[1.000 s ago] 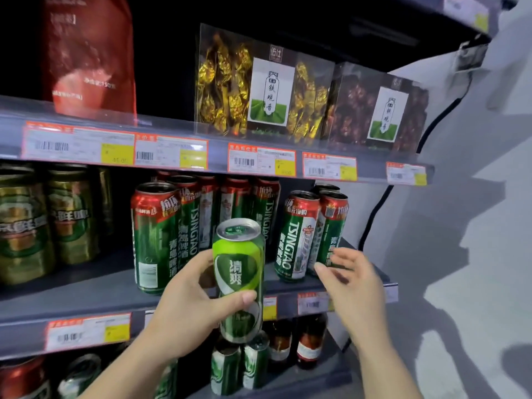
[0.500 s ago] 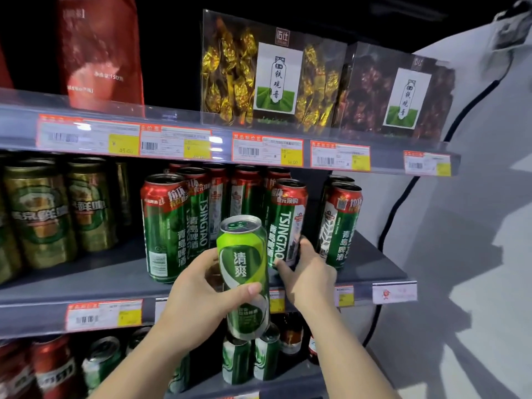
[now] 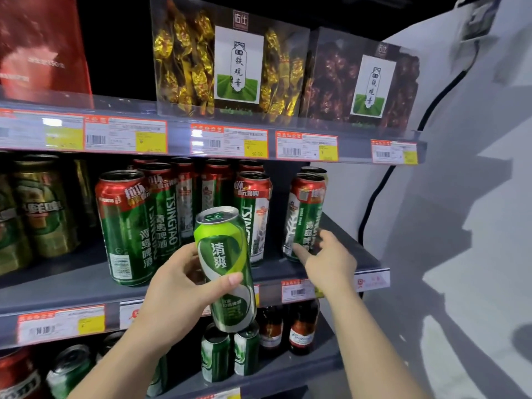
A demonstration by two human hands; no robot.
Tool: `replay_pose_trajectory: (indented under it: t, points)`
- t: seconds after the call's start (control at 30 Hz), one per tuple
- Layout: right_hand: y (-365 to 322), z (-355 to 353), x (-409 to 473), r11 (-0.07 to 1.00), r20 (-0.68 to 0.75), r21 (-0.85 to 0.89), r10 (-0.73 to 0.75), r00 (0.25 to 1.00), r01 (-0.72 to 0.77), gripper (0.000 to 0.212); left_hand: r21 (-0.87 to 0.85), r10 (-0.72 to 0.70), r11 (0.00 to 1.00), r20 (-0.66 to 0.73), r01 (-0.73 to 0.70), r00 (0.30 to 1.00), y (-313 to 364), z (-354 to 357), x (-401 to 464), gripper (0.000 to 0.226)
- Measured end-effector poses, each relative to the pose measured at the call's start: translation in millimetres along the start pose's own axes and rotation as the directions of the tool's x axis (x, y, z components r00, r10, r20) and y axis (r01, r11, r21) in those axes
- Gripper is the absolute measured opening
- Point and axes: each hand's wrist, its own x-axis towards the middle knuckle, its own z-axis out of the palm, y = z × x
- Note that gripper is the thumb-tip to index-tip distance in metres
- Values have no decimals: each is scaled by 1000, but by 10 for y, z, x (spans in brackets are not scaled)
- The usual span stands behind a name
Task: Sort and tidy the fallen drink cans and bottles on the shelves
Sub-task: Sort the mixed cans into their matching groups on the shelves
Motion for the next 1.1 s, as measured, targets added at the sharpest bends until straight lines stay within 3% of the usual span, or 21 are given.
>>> replay_pose_trajectory:
  t: [0.1,0.27,0.4,0.5,0.57,0.63,0.77,1.0,1.1]
  points:
    - [-109,43,-26,998,30,27,-61,998,60,52,-17,-31,999,-14,31,999,-5,-8,14,49]
    - [-43,-4,67,972,139,222,-112,984,79,59,-13,-34,999,-10,33,999,35,-9,17,59]
    - [115,-76,266,938,-30,337,-71,997,77,50,-32,-50,998,1,50,999,91,62,99,54]
    - [202,-60,530,944,-77,329,-6,997,32,74,-34,-53,998,7,53,999,129,152,190,54]
    - [208,-24,717,936,26,353,-15,1000,5,98,-34,-47,998,2,47,999,168,222,235,51]
    - [189,41,860,902,130,432,-50,990,-12,106,-42,-37,998,-6,37,999,188,281,256,47]
    - [201,123,973,893,107,448,-85,991,29,73,-38,-31,999,-17,30,999,184,343,265,36]
    - [292,-303,494,847,-109,530,18,994,43,73,-99,-35,994,-8,34,999,181,295,189,48]
    - [340,-555,-8,794,-96,607,40,995,26,73,-134,-44,990,7,45,999,145,219,97,47]
